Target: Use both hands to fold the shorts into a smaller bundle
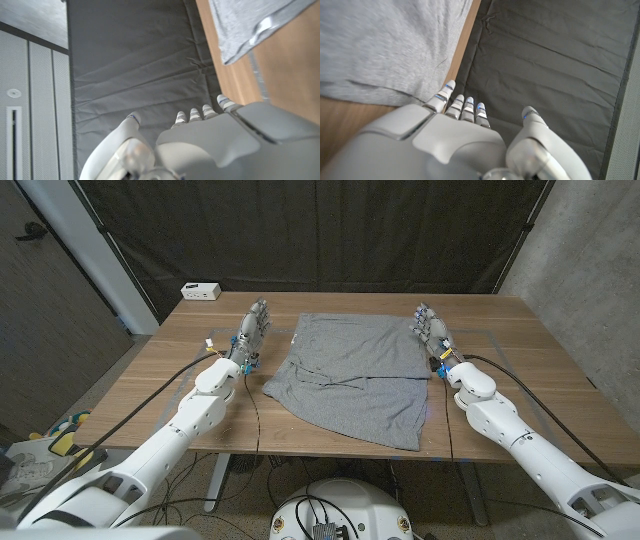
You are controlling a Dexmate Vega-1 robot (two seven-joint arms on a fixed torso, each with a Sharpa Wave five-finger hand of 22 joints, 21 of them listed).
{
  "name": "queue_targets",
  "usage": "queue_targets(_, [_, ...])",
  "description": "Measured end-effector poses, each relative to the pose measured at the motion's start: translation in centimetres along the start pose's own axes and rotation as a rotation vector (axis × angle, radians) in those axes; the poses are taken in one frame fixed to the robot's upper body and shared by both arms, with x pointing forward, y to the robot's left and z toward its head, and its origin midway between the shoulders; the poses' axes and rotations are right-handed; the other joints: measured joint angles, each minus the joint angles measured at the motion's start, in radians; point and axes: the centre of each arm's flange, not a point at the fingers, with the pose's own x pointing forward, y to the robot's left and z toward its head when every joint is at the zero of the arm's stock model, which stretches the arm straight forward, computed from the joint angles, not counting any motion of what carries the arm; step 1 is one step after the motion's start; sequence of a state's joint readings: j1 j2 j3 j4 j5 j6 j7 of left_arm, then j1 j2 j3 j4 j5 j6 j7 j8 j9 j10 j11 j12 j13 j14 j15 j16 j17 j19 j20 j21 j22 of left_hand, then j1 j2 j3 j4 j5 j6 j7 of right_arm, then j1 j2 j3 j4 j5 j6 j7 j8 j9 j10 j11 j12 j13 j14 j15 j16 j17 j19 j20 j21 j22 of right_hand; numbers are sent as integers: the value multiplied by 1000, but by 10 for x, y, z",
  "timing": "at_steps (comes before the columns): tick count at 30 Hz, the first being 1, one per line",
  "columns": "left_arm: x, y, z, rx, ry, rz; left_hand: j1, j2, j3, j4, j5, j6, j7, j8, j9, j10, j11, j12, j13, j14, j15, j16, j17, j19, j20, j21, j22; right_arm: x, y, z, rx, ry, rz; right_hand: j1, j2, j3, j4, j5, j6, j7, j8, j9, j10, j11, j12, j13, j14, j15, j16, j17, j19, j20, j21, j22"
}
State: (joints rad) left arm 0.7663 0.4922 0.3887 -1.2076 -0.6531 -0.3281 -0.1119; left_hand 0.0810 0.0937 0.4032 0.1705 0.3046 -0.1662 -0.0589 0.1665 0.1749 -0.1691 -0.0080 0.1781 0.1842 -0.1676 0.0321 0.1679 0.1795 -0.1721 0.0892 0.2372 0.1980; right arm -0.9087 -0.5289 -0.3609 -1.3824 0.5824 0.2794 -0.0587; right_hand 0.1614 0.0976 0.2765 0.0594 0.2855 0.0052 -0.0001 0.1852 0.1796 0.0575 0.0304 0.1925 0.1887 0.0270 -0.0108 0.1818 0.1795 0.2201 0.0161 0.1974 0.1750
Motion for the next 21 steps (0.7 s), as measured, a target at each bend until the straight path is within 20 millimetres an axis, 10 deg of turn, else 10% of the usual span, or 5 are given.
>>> queue_targets(21, [7, -15, 16, 186, -13, -37, 57, -20, -15, -82, -20, -5, -20, 42, -3, -2, -21, 55, -3, -7, -7, 25, -7, 17, -5, 15, -3, -17, 3, 26, -51, -70, 14, 59, 14, 33, -40, 0, 24, 19, 8, 0, 42, 34, 8, 0, 50, 61, 15, -3, 18, 54, 0, -3])
